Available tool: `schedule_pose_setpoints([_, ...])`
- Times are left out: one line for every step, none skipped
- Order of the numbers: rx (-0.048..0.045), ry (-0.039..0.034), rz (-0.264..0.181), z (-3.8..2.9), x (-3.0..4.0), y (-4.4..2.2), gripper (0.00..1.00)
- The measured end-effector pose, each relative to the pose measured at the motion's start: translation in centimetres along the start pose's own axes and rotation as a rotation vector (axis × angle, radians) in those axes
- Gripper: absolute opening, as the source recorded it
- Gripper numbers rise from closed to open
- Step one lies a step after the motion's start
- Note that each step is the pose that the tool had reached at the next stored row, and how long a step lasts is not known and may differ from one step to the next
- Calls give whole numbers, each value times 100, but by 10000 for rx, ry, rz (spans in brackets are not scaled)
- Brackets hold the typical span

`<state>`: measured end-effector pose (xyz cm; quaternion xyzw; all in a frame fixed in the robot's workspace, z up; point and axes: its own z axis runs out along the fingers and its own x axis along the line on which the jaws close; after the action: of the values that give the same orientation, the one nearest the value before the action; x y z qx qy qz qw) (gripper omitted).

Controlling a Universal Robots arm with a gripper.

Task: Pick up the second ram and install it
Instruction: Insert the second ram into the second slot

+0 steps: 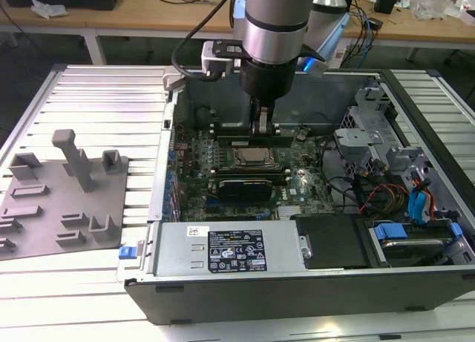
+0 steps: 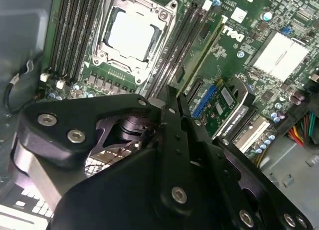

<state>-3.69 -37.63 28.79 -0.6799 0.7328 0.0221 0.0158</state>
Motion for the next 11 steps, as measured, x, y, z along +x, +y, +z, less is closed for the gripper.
schedule_pose_setpoints([2, 8, -2, 39, -2, -1, 14])
schedule_pose_setpoints([3, 24, 0, 87, 0, -1, 14])
schedule_pose_setpoints([3, 33, 0, 118, 1, -1, 14])
schedule_pose_setpoints([4, 37, 0, 160, 3, -2, 14])
schedule_pose_setpoints([4, 37, 2, 189, 4, -3, 14])
schedule_pose_setpoints([4, 37, 1, 218, 5, -6, 14])
schedule_pose_setpoints([4, 36, 1, 251, 7, -10, 14])
schedule_pose_setpoints([4, 37, 1, 272, 8, -13, 14])
schedule_pose_setpoints([4, 36, 0, 289, 9, -15, 14])
schedule_pose_setpoints([4, 37, 1, 312, 10, -17, 14])
schedule_pose_setpoints([3, 38, 2, 332, 11, -18, 14])
